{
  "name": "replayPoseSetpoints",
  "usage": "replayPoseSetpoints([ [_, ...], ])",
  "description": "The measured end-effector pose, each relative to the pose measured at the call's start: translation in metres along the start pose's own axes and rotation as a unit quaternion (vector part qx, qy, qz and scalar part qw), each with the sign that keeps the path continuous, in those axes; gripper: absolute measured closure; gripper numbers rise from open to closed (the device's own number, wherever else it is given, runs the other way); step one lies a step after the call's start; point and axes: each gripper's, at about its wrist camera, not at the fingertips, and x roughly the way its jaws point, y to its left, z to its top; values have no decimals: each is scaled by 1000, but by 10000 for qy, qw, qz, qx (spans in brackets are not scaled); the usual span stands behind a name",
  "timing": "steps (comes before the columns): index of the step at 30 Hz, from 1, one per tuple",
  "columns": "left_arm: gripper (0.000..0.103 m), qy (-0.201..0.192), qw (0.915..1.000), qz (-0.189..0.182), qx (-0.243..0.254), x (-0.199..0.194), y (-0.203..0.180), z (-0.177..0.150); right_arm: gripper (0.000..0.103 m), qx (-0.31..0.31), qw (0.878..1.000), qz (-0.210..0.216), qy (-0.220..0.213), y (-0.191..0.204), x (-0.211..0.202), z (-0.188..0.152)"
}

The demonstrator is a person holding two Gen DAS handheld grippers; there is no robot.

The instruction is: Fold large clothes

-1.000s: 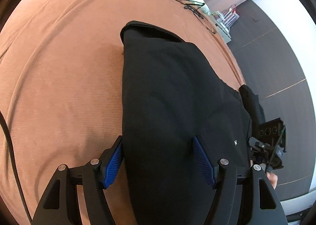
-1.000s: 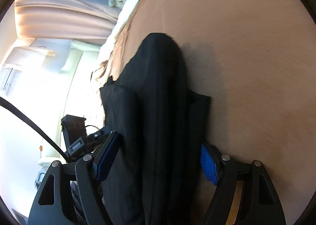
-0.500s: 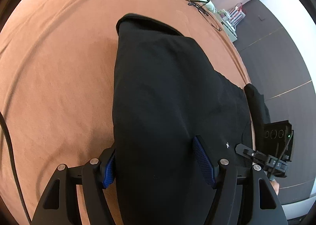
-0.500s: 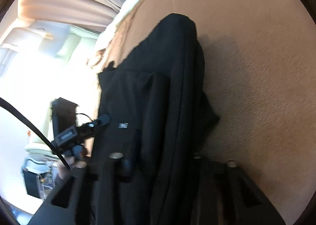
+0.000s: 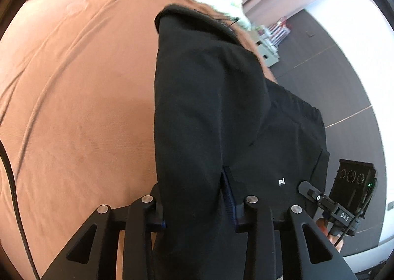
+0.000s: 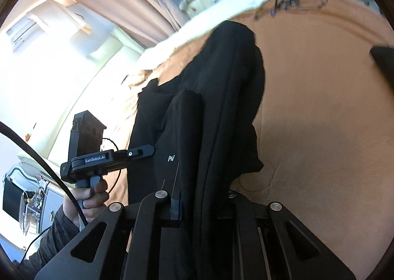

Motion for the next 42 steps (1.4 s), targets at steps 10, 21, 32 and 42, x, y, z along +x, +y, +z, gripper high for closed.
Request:
replayPoseSetpoints([
  [10, 71, -392, 9960, -623, 499, -73, -96, -23, 92, -539, 9955, -296, -726, 77, -114, -11],
  [21, 72, -535, 9852, -1232, 1065, -129, -206, -52, 93, -930, 9834, -980, -1209, 141, -245, -51],
  [32, 72, -120, 9775, -1597, 1374, -109, -277, -67, 93, -1066, 9706, -1759, -1253, 171, -314, -76],
  [42, 72, 625, 9748, -1750, 1236, -12, -317, -33, 93, -1126, 9621, -2293, -956, 162, -333, -59],
])
